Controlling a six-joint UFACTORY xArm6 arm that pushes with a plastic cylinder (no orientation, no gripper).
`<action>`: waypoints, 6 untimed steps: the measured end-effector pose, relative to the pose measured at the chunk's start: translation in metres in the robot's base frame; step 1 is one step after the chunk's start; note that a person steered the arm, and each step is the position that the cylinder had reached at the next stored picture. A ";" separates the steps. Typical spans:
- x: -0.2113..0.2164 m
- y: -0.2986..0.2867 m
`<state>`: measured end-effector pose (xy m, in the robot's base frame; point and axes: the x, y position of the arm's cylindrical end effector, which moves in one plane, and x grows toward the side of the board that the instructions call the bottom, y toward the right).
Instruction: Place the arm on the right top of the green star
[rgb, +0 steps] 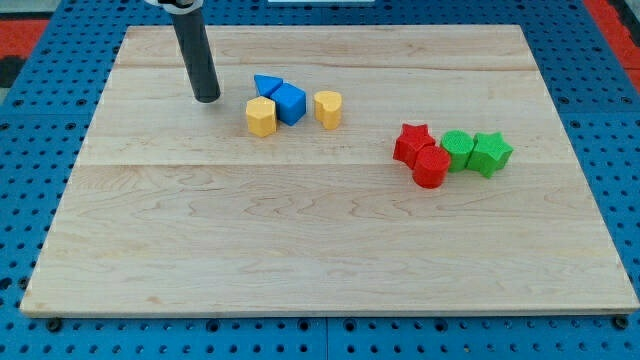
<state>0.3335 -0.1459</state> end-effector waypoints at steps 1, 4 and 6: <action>0.007 0.001; 0.086 0.108; 0.058 0.240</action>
<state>0.3919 0.0944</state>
